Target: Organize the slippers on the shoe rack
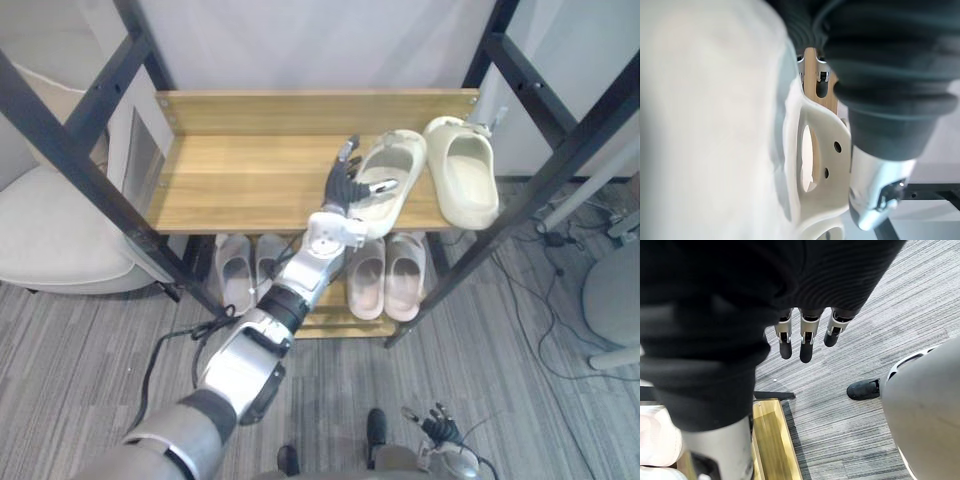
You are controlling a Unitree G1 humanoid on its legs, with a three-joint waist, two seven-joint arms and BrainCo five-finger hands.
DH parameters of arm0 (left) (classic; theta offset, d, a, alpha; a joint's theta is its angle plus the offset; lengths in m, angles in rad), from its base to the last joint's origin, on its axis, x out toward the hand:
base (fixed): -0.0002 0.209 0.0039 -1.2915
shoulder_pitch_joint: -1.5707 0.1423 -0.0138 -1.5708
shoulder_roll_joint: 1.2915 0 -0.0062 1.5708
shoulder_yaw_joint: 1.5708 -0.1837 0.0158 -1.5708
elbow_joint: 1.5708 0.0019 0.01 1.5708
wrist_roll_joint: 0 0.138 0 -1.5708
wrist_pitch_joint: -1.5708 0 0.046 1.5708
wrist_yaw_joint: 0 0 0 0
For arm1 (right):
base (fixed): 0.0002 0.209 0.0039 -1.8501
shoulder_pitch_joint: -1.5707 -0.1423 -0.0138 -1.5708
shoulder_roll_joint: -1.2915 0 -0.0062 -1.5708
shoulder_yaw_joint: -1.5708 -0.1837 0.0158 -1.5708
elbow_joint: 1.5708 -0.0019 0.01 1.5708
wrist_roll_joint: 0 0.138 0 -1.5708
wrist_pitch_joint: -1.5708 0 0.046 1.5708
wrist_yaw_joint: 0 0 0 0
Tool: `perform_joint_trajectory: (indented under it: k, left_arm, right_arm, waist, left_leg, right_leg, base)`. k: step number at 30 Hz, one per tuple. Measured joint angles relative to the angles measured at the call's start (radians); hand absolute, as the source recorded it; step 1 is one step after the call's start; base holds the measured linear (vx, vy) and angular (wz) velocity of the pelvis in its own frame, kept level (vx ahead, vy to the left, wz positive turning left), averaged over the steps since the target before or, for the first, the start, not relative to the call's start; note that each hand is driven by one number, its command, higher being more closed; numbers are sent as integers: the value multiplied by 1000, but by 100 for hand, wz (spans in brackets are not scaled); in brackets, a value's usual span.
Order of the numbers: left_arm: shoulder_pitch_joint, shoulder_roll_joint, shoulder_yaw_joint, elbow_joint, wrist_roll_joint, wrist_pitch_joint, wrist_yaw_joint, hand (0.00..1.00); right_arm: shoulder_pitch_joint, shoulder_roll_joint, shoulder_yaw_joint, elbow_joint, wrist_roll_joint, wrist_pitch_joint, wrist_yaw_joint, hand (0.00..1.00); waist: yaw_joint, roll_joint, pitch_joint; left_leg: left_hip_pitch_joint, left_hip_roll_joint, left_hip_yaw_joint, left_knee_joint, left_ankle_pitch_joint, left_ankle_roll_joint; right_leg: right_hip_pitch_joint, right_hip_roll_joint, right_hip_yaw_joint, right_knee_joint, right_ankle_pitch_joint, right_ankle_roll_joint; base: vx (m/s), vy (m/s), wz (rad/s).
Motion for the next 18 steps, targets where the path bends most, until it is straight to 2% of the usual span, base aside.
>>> perform_joint_trajectory:
  k: [5,9,16,17,18]
  left_arm:
    - [83,32,18,-109,0,-2,-1,0]
    - [144,33,69,-178,0,-6,-1,0]
    - [250,36,77,-303,-17,-15,-5,0]
    - [289,30,31,-326,-59,-34,-48,0]
    - [295,25,25,-327,-59,-34,-52,0]
  right_arm:
    - [-5,-1,10,0,-1,0,-1,0]
    - [-7,-2,35,0,0,1,-5,0]
    - [-21,-3,55,-4,-1,10,-6,0]
    - [-43,1,88,-3,-1,13,-8,0]
    - [-45,3,93,-3,-1,14,-8,0]
  waist:
    - [3,0,7]
    - [4,0,13]
    - [17,-2,17]
    - [19,-2,18]
    - [19,-2,18]
  left_leg:
    - [3,0,-20,1,1,2]
    - [5,-2,-46,5,2,3]
    - [6,0,-70,8,2,3]
    - [8,-1,-86,15,2,3]
    - [9,0,-92,16,2,3]
  right_leg:
    - [13,-1,-33,0,0,0]
    - [31,-4,-64,0,0,0]
    - [47,-5,-94,0,0,0]
    - [62,-6,-120,0,0,0]
    - [67,-6,-123,0,0,0]
  base:
    - [-4,-13,12]
    - [3,-4,17]
    - [-5,-4,14]
    - [-29,-7,23]
    - [-38,-8,24]
